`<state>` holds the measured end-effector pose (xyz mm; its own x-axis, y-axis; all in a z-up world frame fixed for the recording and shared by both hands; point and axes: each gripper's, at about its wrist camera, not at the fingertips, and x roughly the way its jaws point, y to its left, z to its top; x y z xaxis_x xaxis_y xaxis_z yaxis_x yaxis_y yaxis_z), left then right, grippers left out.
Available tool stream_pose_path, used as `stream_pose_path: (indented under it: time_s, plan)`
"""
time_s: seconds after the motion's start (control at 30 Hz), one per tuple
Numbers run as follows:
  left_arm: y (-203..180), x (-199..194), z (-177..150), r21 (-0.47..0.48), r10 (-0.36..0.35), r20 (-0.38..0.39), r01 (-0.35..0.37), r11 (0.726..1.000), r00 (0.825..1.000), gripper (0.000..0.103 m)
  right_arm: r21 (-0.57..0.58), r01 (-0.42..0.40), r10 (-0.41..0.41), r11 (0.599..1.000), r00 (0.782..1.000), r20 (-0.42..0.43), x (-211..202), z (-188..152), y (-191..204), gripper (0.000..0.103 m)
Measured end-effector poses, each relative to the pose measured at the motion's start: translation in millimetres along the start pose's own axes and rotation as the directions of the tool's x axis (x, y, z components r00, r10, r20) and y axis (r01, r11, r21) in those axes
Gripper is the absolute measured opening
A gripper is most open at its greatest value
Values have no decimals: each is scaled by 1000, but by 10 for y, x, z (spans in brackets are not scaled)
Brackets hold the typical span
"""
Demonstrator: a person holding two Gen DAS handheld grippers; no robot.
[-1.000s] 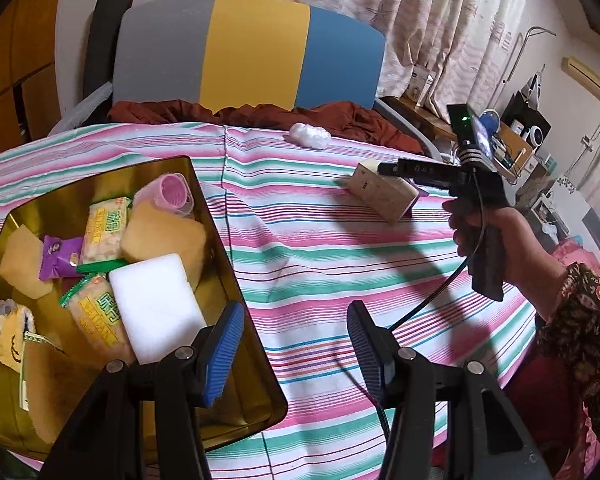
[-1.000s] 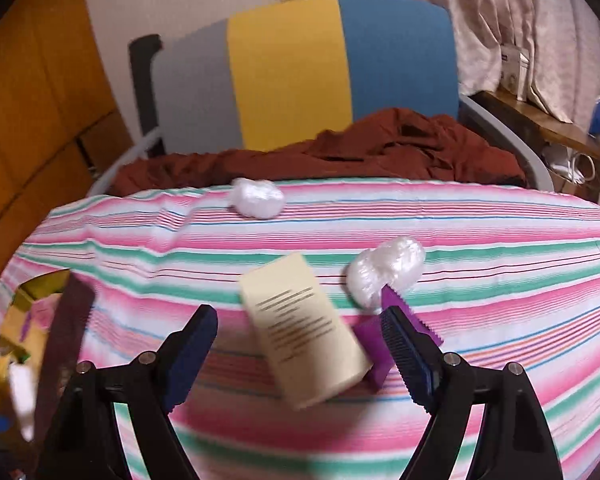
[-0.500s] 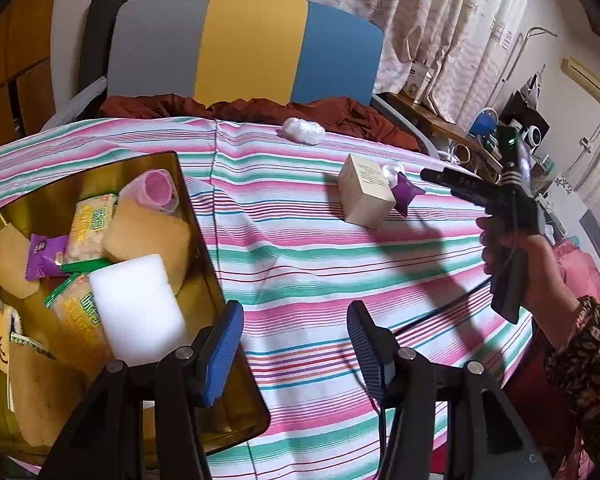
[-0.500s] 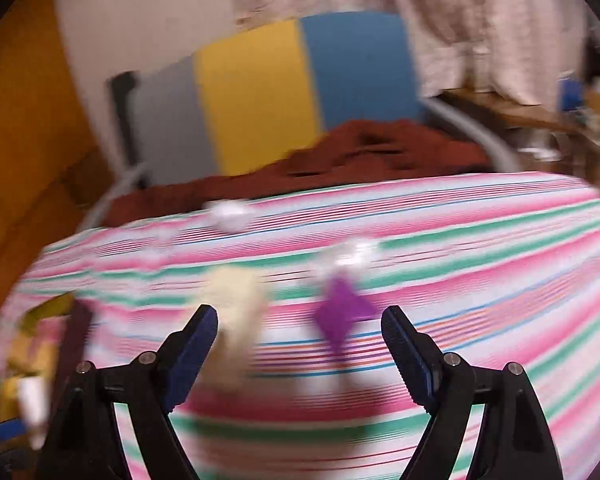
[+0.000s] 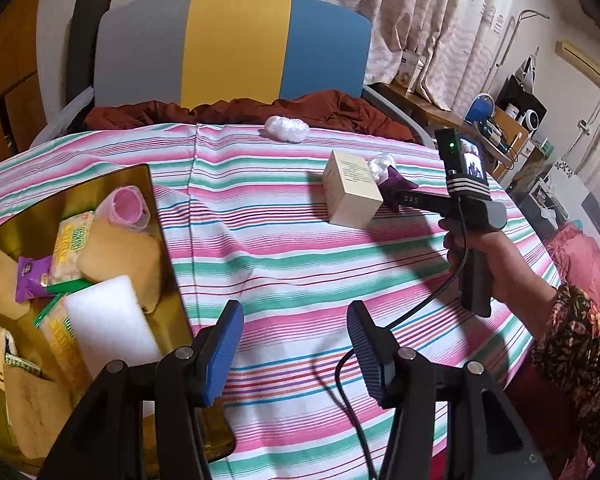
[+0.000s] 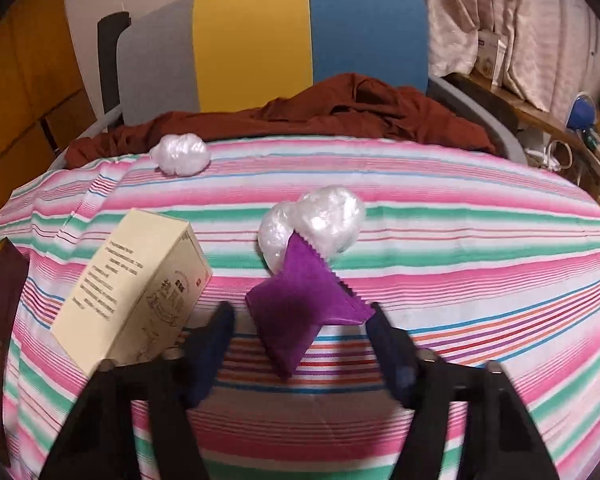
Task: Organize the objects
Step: 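Grasp the purple packet with the right tool while the left tool grasps the cream box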
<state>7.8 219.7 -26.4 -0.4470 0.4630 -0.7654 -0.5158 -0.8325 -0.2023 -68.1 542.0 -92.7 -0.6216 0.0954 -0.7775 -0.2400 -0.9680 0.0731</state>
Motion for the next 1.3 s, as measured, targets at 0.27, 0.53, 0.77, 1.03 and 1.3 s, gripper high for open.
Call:
stream_pose_path:
  time_s: [0.27,0.53,0.77,1.03,1.3]
  plan:
    - [-223,169,156,38,-10,-9,10,999,1000,55,29,-15,16,999,999,-46,-84,4,-14,37]
    - [-403,596,473,2,6,0,-6,1000,1000,55,61,17,-6,998,985,-173,-441,-222,-124,34]
    - [-670,1078,848,30,26,3,-27,999,1000,55,192,-4,40,981,982,-183,-464,-426,-379,34]
    - [-832,1616,1037,84,70,-67,-64,994,995,55,190,-16,49,982,984,-170,-479,-412,-415,34]
    - [-850,1881,1034,120,101,-101,-89,989,990,55,157,-24,46,987,989,-139,-506,-348,-345,34]
